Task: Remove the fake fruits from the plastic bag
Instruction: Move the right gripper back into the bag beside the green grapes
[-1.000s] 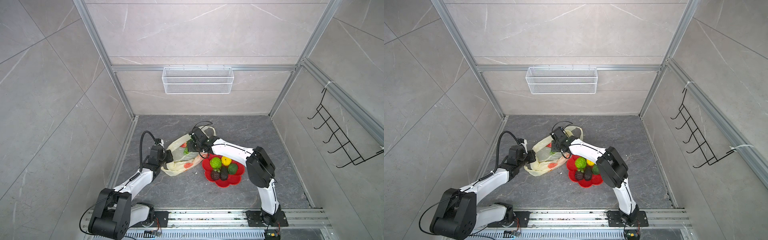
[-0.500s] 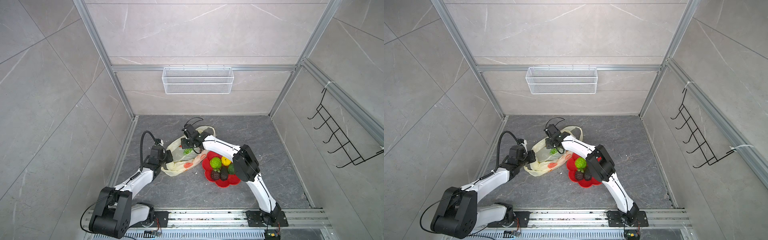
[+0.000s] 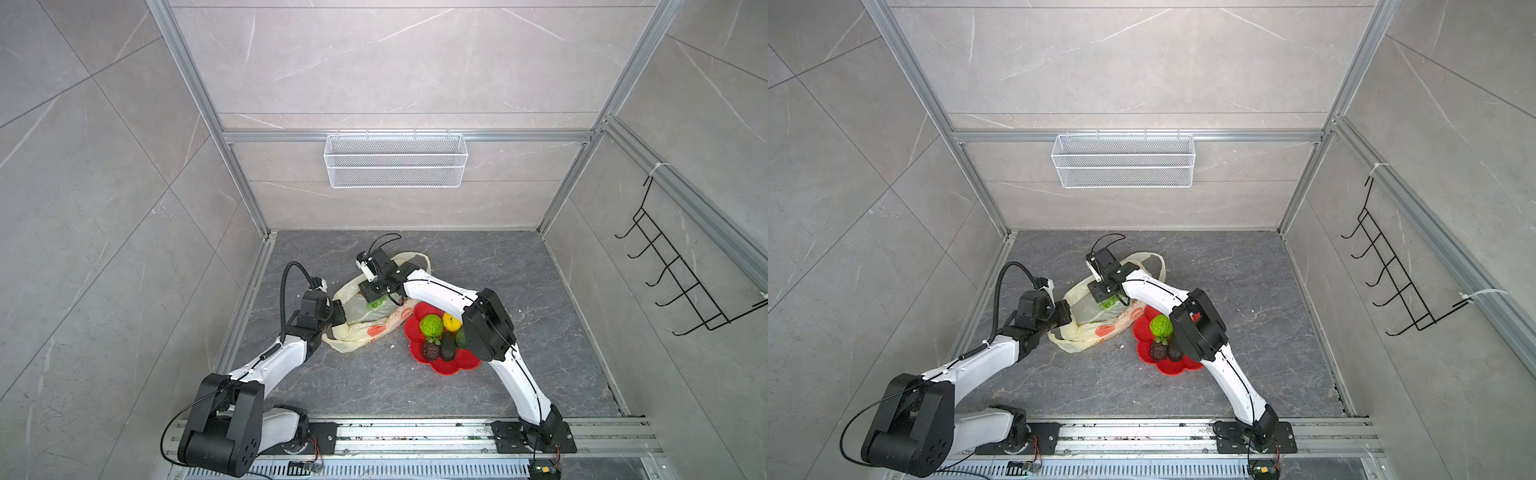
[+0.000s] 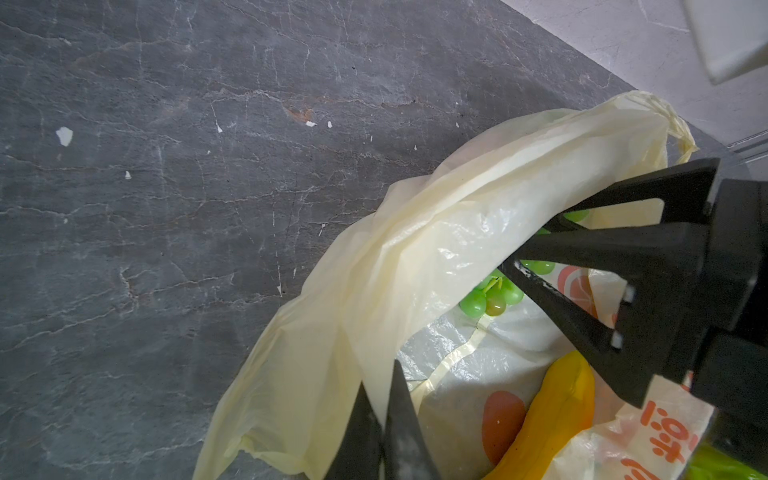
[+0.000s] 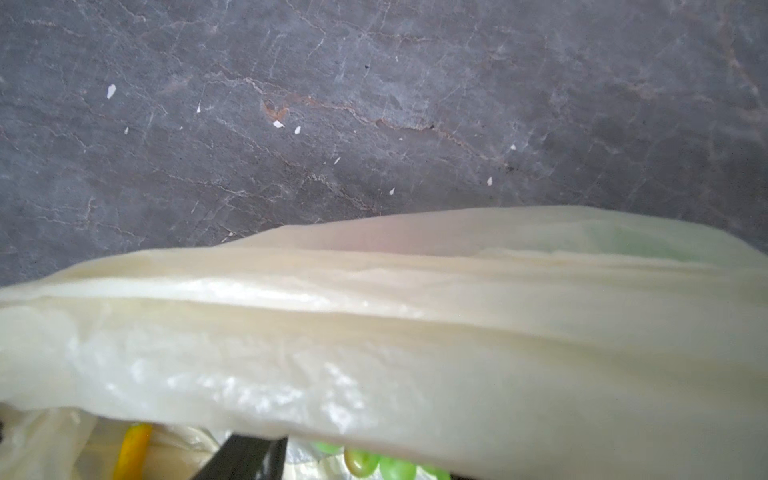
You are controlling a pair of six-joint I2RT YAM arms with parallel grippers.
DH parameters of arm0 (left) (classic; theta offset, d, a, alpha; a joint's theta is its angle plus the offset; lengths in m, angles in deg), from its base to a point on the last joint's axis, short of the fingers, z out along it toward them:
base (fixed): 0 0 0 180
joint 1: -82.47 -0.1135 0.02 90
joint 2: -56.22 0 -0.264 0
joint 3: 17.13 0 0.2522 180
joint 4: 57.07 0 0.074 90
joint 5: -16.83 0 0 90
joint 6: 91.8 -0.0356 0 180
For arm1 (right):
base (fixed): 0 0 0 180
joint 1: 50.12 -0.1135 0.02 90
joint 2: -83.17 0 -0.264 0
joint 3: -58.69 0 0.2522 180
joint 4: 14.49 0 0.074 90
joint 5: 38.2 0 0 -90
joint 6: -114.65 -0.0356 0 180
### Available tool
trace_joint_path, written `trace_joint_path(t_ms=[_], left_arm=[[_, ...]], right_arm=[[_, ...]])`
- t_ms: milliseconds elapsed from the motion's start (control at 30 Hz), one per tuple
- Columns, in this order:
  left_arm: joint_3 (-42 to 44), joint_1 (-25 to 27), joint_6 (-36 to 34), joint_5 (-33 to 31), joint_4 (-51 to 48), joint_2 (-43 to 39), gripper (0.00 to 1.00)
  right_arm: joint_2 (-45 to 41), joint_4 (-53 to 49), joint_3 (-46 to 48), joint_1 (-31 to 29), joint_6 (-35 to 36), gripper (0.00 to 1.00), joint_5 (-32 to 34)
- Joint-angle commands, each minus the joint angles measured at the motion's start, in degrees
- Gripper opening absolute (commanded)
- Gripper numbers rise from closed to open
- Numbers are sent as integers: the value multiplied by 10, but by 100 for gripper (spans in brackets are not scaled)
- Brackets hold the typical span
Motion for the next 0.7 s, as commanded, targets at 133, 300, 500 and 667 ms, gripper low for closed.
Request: trace_joint_path(t_ms=[133, 300, 500, 667], left_arm=[[-10, 1, -9, -9, 12, -18, 1], [-8, 1, -10, -5, 16, -18, 1], [-9, 1, -11, -5, 15, -19, 1], [-10, 1, -11, -5, 15, -19, 1]], right_arm=[[43, -42, -65, 20, 83, 65, -16], [83, -75, -130, 22, 104, 67, -32], [143, -123, -217, 23, 118, 68, -54], [170, -147, -258, 22, 118, 69, -63]])
